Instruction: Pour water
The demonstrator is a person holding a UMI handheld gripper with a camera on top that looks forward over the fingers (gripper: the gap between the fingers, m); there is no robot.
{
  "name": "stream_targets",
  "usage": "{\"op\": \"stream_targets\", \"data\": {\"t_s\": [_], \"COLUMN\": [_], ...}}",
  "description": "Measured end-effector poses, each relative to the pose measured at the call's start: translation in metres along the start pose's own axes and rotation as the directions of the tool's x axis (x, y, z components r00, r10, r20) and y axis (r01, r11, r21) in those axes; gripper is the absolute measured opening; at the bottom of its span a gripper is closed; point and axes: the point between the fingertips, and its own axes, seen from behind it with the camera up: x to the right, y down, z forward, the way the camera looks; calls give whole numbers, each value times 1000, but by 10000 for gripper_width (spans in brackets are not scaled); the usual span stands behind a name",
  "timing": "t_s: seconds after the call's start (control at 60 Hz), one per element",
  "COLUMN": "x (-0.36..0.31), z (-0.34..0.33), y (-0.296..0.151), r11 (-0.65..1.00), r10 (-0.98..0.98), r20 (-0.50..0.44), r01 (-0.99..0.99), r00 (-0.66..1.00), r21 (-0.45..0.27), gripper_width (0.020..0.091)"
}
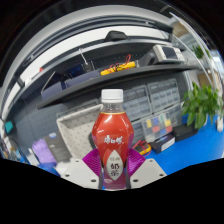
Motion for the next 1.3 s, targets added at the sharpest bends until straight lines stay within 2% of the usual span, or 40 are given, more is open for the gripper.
{"op": "stream_targets", "data": {"t_s": [0.083, 0.183, 0.383, 0.517, 0.567, 0.733, 0.833, 0.9, 0.983, 1.0, 1.05, 1.133, 1.3], "x": [42, 86, 151, 160, 155, 149, 149, 149, 148, 148, 146, 145, 146], "z": [6, 14, 36, 42, 40, 36, 36, 36, 35, 34, 32, 23, -19], "y": [9, 28, 79, 117, 117, 123, 123, 123, 124, 126, 132, 143, 155], "r11": [995, 987, 980, 970, 971, 953, 957, 957, 953, 951, 942, 933, 919], "r10": [-96, -154, -171, -195, -207, -282, -268, -269, -271, -273, -285, -279, -293], "r20": [-40, -78, -103, -62, -46, -18, -17, -11, -1, 3, 16, 24, -27], "r01": [95, 150, 159, 182, 200, 277, 264, 266, 268, 270, 283, 277, 274], "r00": [995, 985, 980, 979, 977, 959, 963, 963, 963, 962, 958, 960, 956], "r21": [-10, -55, -116, -163, -128, -124, -120, -119, -143, -151, -180, -228, -285], "gripper_width": [312, 310, 312, 314, 315, 322, 362, 419, 464, 493, 643, 819, 821]}}
